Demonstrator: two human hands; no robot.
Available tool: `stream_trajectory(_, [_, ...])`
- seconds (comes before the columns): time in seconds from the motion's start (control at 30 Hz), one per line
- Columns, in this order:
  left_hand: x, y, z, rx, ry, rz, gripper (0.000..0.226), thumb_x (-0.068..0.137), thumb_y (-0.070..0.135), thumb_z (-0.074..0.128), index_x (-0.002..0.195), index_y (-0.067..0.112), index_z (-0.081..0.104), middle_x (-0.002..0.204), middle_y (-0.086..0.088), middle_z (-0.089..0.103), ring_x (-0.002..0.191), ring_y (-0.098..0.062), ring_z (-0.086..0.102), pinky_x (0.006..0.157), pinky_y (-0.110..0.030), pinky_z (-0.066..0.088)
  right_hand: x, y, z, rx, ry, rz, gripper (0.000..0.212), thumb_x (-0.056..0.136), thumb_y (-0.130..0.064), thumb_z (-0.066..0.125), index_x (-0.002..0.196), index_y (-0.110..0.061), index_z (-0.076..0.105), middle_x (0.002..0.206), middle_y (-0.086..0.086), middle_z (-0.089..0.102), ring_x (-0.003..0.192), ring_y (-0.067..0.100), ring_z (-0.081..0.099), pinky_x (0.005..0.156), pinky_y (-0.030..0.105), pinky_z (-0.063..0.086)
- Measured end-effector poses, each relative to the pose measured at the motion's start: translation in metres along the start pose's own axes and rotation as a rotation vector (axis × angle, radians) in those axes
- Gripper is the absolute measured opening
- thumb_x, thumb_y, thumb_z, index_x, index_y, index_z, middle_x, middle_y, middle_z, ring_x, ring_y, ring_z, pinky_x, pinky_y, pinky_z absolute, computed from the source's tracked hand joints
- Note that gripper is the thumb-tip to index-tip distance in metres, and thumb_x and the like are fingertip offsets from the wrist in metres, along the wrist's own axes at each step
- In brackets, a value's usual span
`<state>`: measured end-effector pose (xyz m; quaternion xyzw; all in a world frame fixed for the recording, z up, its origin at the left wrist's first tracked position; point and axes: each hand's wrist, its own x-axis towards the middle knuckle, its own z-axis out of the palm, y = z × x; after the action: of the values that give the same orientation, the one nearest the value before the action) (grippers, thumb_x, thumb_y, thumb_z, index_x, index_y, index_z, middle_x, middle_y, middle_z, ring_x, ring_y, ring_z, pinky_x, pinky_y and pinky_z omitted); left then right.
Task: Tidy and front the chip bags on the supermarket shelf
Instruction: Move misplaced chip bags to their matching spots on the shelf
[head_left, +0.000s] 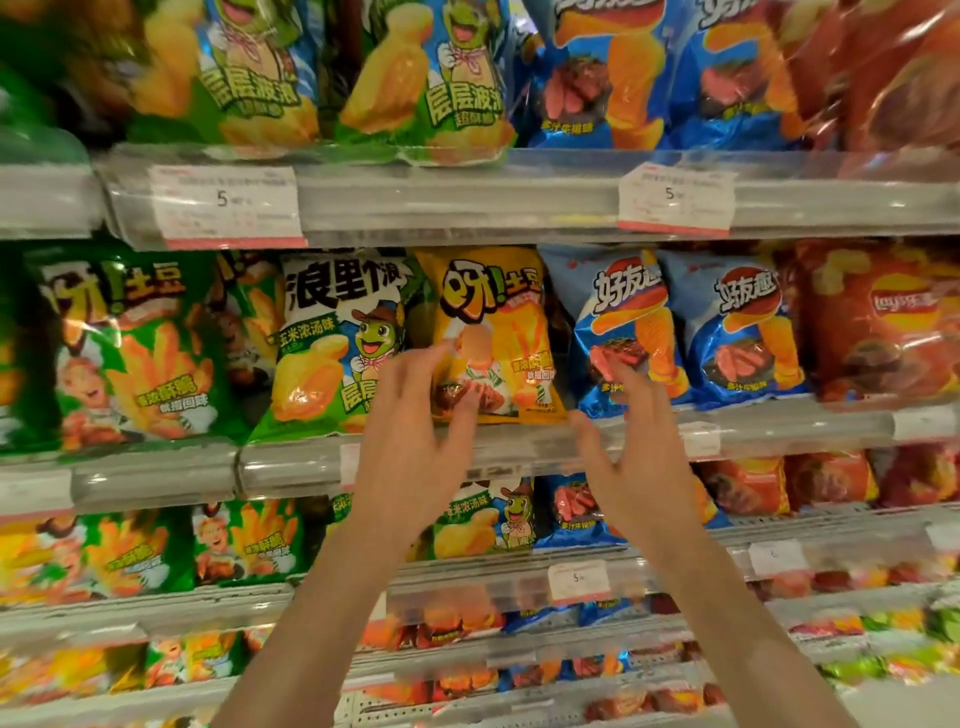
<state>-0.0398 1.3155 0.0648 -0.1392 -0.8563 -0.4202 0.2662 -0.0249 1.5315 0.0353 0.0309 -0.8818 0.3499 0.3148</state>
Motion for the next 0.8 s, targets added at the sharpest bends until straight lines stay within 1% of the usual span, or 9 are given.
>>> stream_trajectory(0.07, [0.023, 0.009, 0.002, 0.111, -0.039, 0.011, 0.052, 0.1, 0.032, 0.06, 0.148, 0.025, 0.043, 0.152, -0.005, 0.04, 0.136, -0.021, 0.045, 0.108, -0.029, 0.037, 0.028, -0.007, 0.008, -0.01, -0.058, -0.039, 0.059, 0.099, -0.042, 0.057, 0.15, -0.019, 0.038, 0.141, 0.006, 0.048, 0.127, 0.022, 0.051, 0.104, 0.044, 0.048])
stream_trajectory(0.13, [0.04, 0.013, 0.006, 0.201, -0.11, -0.018, 0.057, 0.101, 0.035, 0.056, 0.154, 0.026, 0.036, 0.161, -0.011, 0.031, 0.145, -0.03, 0.037, 0.114, -0.038, 0.035, 0.05, -0.013, 0.017, -0.005, -0.132, -0.038, 0.064, 0.097, -0.048, 0.057, 0.151, -0.019, 0.035, 0.142, 0.007, 0.049, 0.127, 0.025, 0.052, 0.1, 0.048, 0.049])
stream_trajectory(0.2, [0.053, 0.01, 0.013, 0.253, -0.181, -0.061, 0.059, 0.103, 0.04, 0.051, 0.157, 0.029, 0.03, 0.166, -0.013, 0.023, 0.149, -0.036, 0.032, 0.116, -0.046, 0.034, 0.062, -0.014, 0.025, 0.005, -0.199, -0.016, 0.068, 0.098, -0.049, 0.056, 0.155, -0.02, 0.03, 0.145, 0.01, 0.048, 0.131, 0.027, 0.051, 0.103, 0.049, 0.047])
stream_trajectory(0.27, [0.061, 0.003, 0.018, 0.268, -0.238, -0.114, 0.06, 0.103, 0.045, 0.047, 0.157, 0.032, 0.024, 0.166, -0.015, 0.023, 0.147, -0.04, 0.036, 0.114, -0.051, 0.037, 0.065, -0.014, 0.03, 0.017, -0.256, 0.016, 0.068, 0.1, -0.047, 0.053, 0.156, -0.02, 0.026, 0.147, 0.011, 0.048, 0.135, 0.028, 0.047, 0.107, 0.046, 0.044])
stream_trajectory(0.37, [0.066, -0.001, 0.021, 0.255, -0.276, -0.165, 0.066, 0.102, 0.049, 0.047, 0.159, 0.036, 0.016, 0.157, -0.012, 0.038, 0.134, -0.038, 0.052, 0.108, -0.048, 0.043, 0.065, -0.012, 0.035, 0.085, -0.282, 0.045, 0.064, 0.101, -0.043, 0.052, 0.156, -0.019, 0.03, 0.145, 0.007, 0.055, 0.133, 0.024, 0.051, 0.108, 0.043, 0.044])
stream_trajectory(0.5, [0.068, 0.004, 0.019, 0.141, -0.225, -0.158, 0.068, 0.1, 0.042, 0.059, 0.158, 0.037, 0.024, 0.15, -0.009, 0.044, 0.129, -0.028, 0.055, 0.102, -0.035, 0.042, 0.068, -0.016, 0.035, 0.225, -0.289, 0.111, 0.054, 0.103, -0.033, 0.053, 0.153, -0.021, 0.035, 0.127, -0.009, 0.057, 0.116, 0.006, 0.052, 0.097, 0.024, 0.041])
stream_trajectory(0.57, [0.069, 0.006, 0.019, 0.111, -0.182, -0.125, 0.068, 0.096, 0.043, 0.064, 0.156, 0.038, 0.031, 0.15, -0.007, 0.044, 0.134, -0.026, 0.05, 0.108, -0.038, 0.043, 0.07, -0.015, 0.034, 0.278, -0.294, 0.15, 0.055, 0.104, -0.034, 0.052, 0.154, -0.022, 0.033, 0.125, -0.011, 0.056, 0.115, 0.006, 0.054, 0.096, 0.023, 0.041])
stream_trajectory(0.7, [0.072, 0.01, 0.02, 0.057, -0.138, -0.117, 0.068, 0.093, 0.044, 0.068, 0.153, 0.038, 0.038, 0.151, -0.009, 0.041, 0.138, -0.029, 0.044, 0.114, -0.048, 0.041, 0.073, -0.012, 0.032, 0.384, -0.294, 0.24, 0.059, 0.102, -0.04, 0.054, 0.154, -0.025, 0.033, 0.129, -0.007, 0.061, 0.118, 0.013, 0.06, 0.103, 0.036, 0.05])
stream_trajectory(0.8, [0.068, 0.01, 0.012, 0.007, -0.126, -0.117, 0.066, 0.093, 0.045, 0.069, 0.153, 0.038, 0.041, 0.152, -0.009, 0.038, 0.141, -0.028, 0.04, 0.116, -0.046, 0.039, 0.075, -0.019, 0.027, 0.446, -0.294, 0.267, 0.057, 0.102, -0.037, 0.055, 0.153, -0.023, 0.035, 0.113, -0.012, 0.062, 0.104, 0.004, 0.062, 0.084, 0.021, 0.05])
